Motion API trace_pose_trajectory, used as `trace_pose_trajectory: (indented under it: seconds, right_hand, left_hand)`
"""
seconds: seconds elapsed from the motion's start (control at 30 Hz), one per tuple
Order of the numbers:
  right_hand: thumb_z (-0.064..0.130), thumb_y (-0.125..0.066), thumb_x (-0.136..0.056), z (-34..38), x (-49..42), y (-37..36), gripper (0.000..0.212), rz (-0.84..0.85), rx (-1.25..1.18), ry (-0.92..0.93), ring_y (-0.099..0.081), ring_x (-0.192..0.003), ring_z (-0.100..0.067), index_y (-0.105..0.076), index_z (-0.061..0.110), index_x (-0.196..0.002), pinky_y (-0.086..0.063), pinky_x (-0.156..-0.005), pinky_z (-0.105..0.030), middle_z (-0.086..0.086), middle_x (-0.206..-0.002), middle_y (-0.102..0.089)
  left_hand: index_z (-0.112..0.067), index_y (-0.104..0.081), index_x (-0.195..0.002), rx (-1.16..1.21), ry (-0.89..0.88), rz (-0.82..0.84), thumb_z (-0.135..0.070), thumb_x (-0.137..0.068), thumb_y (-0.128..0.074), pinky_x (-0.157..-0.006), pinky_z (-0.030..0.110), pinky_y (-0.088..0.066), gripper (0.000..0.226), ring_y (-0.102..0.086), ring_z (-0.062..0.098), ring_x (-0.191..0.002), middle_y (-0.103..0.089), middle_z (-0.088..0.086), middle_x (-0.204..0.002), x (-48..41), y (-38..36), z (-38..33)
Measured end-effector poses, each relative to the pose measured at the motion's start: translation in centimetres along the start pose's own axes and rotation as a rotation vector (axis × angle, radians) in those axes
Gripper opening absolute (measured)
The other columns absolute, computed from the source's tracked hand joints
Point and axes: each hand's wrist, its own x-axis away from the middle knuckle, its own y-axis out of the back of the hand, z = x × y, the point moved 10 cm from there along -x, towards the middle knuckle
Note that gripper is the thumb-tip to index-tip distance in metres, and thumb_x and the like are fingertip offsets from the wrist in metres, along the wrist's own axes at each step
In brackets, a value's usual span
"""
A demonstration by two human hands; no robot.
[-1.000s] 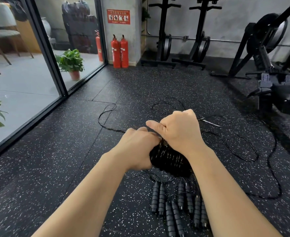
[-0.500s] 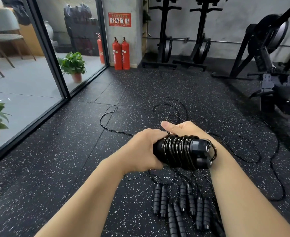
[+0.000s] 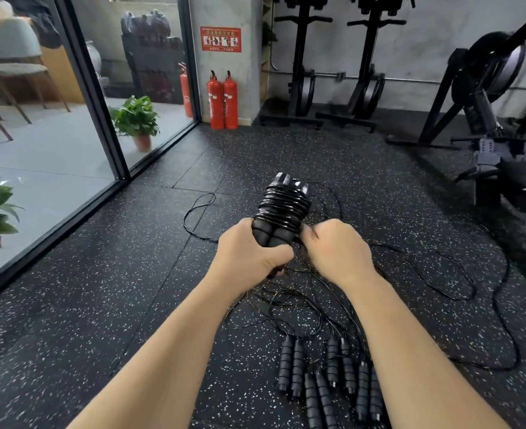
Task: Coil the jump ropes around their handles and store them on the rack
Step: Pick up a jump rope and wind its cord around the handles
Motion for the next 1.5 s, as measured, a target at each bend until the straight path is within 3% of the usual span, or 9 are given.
trace_pose_trajectory:
  seconds: [0.23, 0.4, 0.57, 0.7, 0.93, 1.07, 1.2, 1.3, 1.5]
  right_hand:
    - [0.050, -0.043, -0.097, 2.4, 0.8, 0.7, 0.051, 0.035, 0.154, 0.130, -0.055, -0.062, -0.023, -0.049, 0.014, -0.061, -0.041, -0.059, -0.031, 0.001, -0.059, -0.056]
    - [0.053, -0.047, -0.094, 3.4, 1.2, -0.7, 0.047, 0.118, 0.130, 0.153, -0.055, -0.066, -0.023, -0.052, 0.015, -0.067, -0.033, -0.054, -0.030, 0.003, -0.065, -0.057]
    - [0.066, -0.043, -0.088, 3.2, 1.3, -1.6, 0.059, 0.171, -0.180, 0.005, -0.050, -0.059, -0.022, -0.042, 0.017, -0.054, -0.036, -0.056, -0.031, 0.003, -0.058, -0.051]
    - [0.088, -0.027, -0.075, 1.8, 1.8, -2.1, 0.077, 0.170, -0.315, -0.189, -0.062, -0.071, -0.023, -0.056, 0.018, -0.058, -0.047, -0.071, -0.035, 0.001, -0.068, -0.063]
    - [0.083, -0.043, -0.071, -2.5, 1.8, -2.6, 0.075, 0.055, -0.541, -0.473, -0.065, -0.080, -0.025, -0.069, 0.014, -0.081, -0.053, -0.080, -0.042, -0.002, -0.083, -0.070]
    - [0.057, -0.053, -0.082, -2.1, 1.8, -2.8, 0.052, 0.165, -0.814, -0.463, -0.048, -0.042, -0.016, -0.062, 0.008, -0.067, -0.037, -0.043, -0.021, -0.004, -0.055, -0.056]
    - [0.050, -0.051, -0.085, 0.0, 1.9, -2.7, 0.043, 0.345, -0.799, -0.304, -0.037, -0.041, -0.016, -0.059, 0.011, -0.070, -0.027, -0.039, -0.019, -0.011, -0.058, -0.049]
    - [0.045, -0.053, -0.085, 1.4, 2.2, -2.8, 0.037, 0.404, -0.758, -0.201, -0.039, -0.047, -0.016, -0.058, 0.015, -0.064, -0.031, -0.043, -0.024, -0.012, -0.064, -0.050]
    - [0.051, -0.052, -0.089, 2.2, 2.9, -3.4, 0.047, 0.546, -0.730, -0.170, -0.050, -0.043, -0.020, -0.066, 0.008, -0.076, -0.039, -0.045, -0.020, -0.017, -0.064, -0.059]
  left_hand:
    - [-0.015, -0.063, -0.076, -0.125, 0.047, -0.145, -0.015, -0.068, -0.073, -0.045, 0.019, -0.045, 0.012, -0.061, 0.010, -0.046, -0.067, 0.002, -0.063, -0.6, 2.4, 1.4]
    - [-0.017, -0.051, -0.093, -0.564, 0.025, -0.303, -0.036, -0.071, -0.075, -0.063, 0.032, -0.047, 0.038, -0.060, 0.020, -0.073, -0.062, -0.006, -0.078, -0.1, 3.5, 0.6]
    - [-0.020, -0.041, -0.099, -0.935, -0.083, -0.404, -0.048, -0.087, -0.064, -0.060, 0.030, -0.035, 0.038, -0.062, 0.027, -0.078, -0.061, -0.003, -0.085, 0.9, 2.5, -1.9]
    - [-0.026, -0.044, -0.130, -1.080, -0.242, -0.352, -0.031, -0.089, -0.059, -0.063, 0.029, -0.034, 0.044, -0.065, 0.021, -0.096, -0.063, -0.007, -0.109, 1.2, 0.2, -2.7]
    - [-0.036, -0.037, -0.146, -0.649, -0.337, -0.082, -0.028, -0.072, -0.067, -0.086, 0.033, -0.045, 0.080, -0.054, 0.014, -0.113, -0.051, -0.017, -0.129, 1.1, -2.9, -2.0]
    - [-0.035, -0.051, -0.137, -0.021, -0.099, 0.052, -0.027, -0.057, -0.065, -0.101, 0.032, -0.047, 0.082, -0.058, 0.003, -0.111, -0.053, -0.013, -0.130, 0.6, -1.8, -1.1]
    - [-0.014, -0.060, -0.119, 0.349, 0.210, 0.223, -0.023, -0.065, -0.080, -0.084, 0.038, -0.058, 0.058, -0.071, 0.020, -0.092, -0.073, 0.005, -0.107, 1.0, -2.0, 0.7]
    - [-0.009, -0.065, -0.099, 0.396, 0.229, 0.348, -0.003, -0.082, -0.072, -0.071, 0.038, -0.059, 0.019, -0.071, 0.021, -0.072, -0.074, 0.011, -0.085, 1.8, -3.0, 0.3]
    - [-0.013, -0.062, -0.090, 0.313, 0.156, 0.247, -0.011, -0.061, -0.069, -0.055, 0.027, -0.049, 0.031, -0.059, 0.019, -0.066, -0.065, 0.008, -0.080, 1.0, -2.0, 0.4]
